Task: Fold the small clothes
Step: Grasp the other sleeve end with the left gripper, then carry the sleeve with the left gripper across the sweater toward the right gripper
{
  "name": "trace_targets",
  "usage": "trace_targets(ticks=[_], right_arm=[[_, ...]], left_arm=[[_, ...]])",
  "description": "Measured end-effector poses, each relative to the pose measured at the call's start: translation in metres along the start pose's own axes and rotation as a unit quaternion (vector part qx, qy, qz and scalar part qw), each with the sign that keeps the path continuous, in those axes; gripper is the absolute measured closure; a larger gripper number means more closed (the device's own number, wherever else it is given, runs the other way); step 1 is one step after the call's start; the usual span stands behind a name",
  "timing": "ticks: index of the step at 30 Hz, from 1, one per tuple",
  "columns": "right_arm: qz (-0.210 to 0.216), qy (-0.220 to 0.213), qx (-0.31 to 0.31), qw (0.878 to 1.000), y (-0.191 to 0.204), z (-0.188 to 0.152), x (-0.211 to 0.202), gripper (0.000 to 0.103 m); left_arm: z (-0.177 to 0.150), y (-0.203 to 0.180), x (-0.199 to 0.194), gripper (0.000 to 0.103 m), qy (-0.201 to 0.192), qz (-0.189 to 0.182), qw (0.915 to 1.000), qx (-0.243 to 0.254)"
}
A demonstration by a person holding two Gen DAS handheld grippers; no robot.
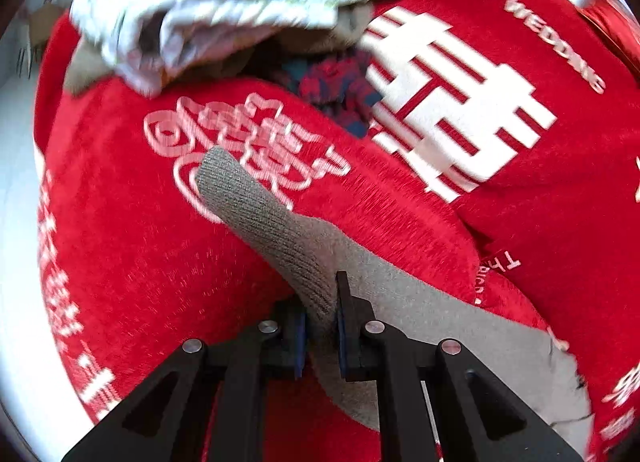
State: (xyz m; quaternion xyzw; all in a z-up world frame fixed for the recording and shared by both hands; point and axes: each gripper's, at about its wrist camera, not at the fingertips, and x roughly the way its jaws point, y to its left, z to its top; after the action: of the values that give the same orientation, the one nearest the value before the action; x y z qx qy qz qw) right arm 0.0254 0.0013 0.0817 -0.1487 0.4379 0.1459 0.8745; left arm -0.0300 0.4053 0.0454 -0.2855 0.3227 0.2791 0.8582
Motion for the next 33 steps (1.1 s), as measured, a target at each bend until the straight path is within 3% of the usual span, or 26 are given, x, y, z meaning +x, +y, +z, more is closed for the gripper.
trace_targets(ticks=[6,11,12,14,16,20,26,33], right_arm=[[0.001,0.018,-0.028,0.999,0.048,0.081,0.067,0.023],[-0.014,0.082,-0.028,0.996,0.082,0.098,0.124,0.023],[-0.014,0.066,-0.026,0.997,0.087,0.099,0.123,0.023],[0.062,0.072,-0.026,0.995,0.092,0.103,0.119,0.023],[0.104,0.071,-0.008,0.992,0.085,0.102,0.11,0.024],[0.026,0.044,0.001,0.999,0.047,0.088,0.082,0.024],[0.008,0.039,0.05,0.998,-0.026,0.042,0.05,0.024],[-0.009,0.039,0.065,0.997,-0.076,0.009,0.029,0.024]], left_arm=[[0.007,-0.021,-0.023,0.09,-0.024,0.005,0.9991,0.034],[0.02,-0.028,-0.033,0.09,-0.027,-0.009,0.9989,0.038],[0.024,-0.031,-0.036,0.09,-0.029,-0.009,0.9986,0.043],[0.028,-0.037,-0.039,0.09,-0.03,-0.007,0.9981,0.053],[0.031,-0.044,-0.042,0.09,-0.03,-0.003,0.9977,0.062],[0.032,-0.062,-0.047,0.09,-0.024,-0.001,0.9964,0.081],[0.019,-0.111,-0.062,0.09,-0.023,-0.008,0.9917,0.126],[-0.006,-0.187,-0.069,0.09,-0.002,-0.021,0.9838,0.178]])
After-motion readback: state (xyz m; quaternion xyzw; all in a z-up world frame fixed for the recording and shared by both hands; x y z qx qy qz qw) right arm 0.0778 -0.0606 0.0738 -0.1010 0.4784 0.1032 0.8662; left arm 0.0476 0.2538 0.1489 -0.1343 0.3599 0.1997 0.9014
